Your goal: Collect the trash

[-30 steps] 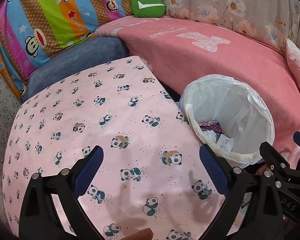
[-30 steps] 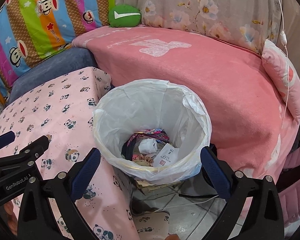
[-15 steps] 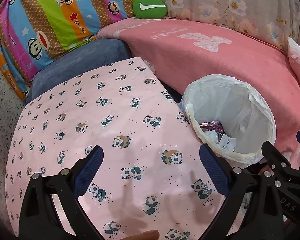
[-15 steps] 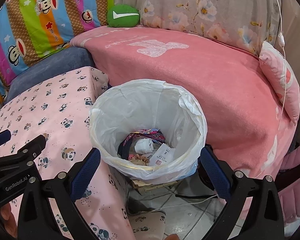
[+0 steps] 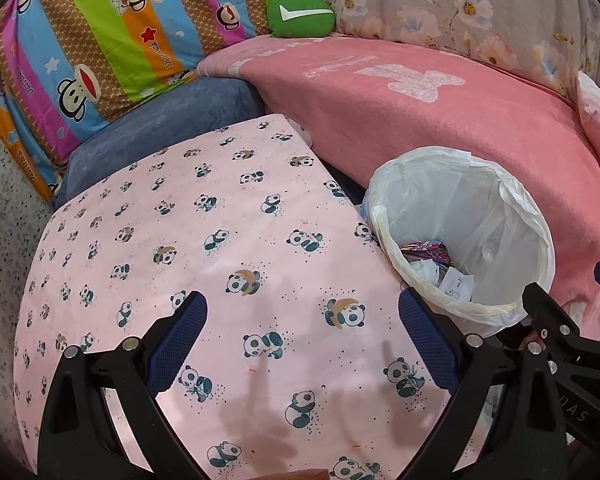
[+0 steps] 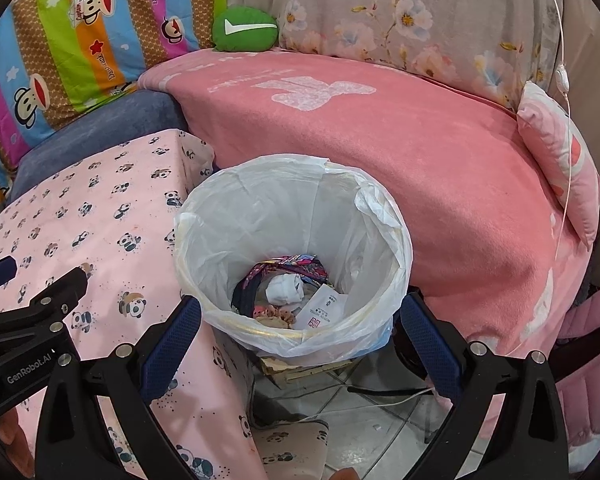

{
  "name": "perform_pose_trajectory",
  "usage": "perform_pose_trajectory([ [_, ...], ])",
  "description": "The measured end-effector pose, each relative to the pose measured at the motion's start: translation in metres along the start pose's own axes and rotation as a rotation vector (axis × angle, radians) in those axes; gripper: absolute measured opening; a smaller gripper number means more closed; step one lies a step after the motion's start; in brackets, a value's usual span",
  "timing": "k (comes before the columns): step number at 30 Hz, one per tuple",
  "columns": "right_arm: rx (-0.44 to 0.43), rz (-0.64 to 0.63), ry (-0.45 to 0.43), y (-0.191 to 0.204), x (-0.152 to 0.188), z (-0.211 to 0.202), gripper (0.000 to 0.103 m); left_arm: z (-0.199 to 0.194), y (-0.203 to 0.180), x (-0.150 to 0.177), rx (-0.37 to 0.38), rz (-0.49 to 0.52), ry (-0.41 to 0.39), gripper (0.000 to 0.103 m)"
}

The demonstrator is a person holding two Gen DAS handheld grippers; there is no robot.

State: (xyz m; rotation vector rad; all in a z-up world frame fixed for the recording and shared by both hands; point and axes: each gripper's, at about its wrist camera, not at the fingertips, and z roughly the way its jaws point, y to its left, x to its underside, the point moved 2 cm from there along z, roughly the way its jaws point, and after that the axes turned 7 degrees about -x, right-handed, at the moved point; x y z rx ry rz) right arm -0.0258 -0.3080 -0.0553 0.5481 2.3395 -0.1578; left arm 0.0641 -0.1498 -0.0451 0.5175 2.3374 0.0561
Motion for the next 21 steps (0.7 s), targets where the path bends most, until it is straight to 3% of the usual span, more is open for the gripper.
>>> perform_pose_trajectory([
  [21, 0.003, 0.006, 0.002, -0.0004, 0.0017, 0.0023, 0.096, 0.0015, -0.002, 0.0016, 0.0, 0.002, 0.007, 0.092],
])
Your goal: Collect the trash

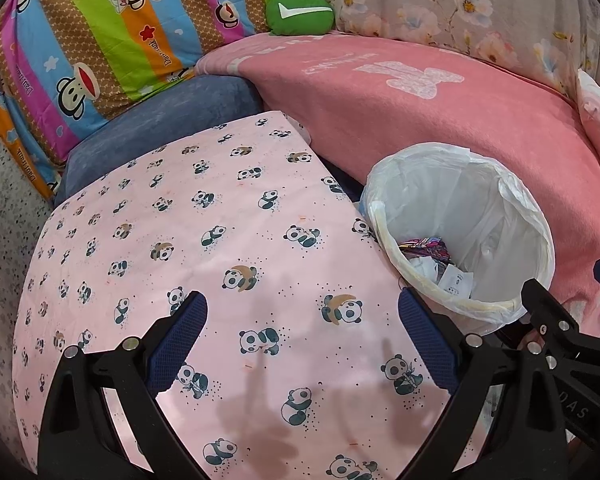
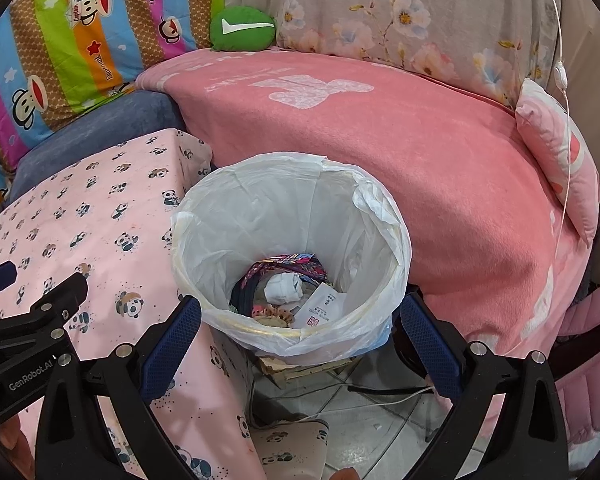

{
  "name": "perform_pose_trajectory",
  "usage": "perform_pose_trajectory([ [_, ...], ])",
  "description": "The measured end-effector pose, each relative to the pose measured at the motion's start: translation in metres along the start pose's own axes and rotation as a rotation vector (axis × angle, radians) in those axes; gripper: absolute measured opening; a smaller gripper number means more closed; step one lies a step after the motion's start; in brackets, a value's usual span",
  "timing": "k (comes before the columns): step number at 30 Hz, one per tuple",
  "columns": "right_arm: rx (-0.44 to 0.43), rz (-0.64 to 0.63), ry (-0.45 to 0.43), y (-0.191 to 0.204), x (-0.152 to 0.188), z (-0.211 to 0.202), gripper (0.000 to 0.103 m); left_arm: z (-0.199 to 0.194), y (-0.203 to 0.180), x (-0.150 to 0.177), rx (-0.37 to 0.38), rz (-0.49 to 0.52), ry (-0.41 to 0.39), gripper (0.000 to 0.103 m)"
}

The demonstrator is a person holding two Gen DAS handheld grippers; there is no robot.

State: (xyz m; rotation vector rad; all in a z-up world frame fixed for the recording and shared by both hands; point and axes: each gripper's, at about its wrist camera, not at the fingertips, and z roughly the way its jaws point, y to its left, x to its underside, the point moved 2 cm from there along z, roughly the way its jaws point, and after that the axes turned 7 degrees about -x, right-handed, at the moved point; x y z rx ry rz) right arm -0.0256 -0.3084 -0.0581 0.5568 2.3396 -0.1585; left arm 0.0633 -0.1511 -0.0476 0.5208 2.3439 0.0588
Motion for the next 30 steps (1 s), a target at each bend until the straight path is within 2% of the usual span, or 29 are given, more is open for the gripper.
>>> perform_pose_trajectory([
  [21, -0.001, 0.002, -0.001, -0.0006, 0.0005, 0.0, 0.096, -0.0004, -0.0019, 0.0017, 0.005, 0.002, 0.007, 0.092],
  [30, -0.001, 0.006, -0.003, -0.0013, 0.0014, -0.0011, 0.096, 0.0038, -0.0018, 0.0032, 0.035, 0.01, 0.019, 0.092],
])
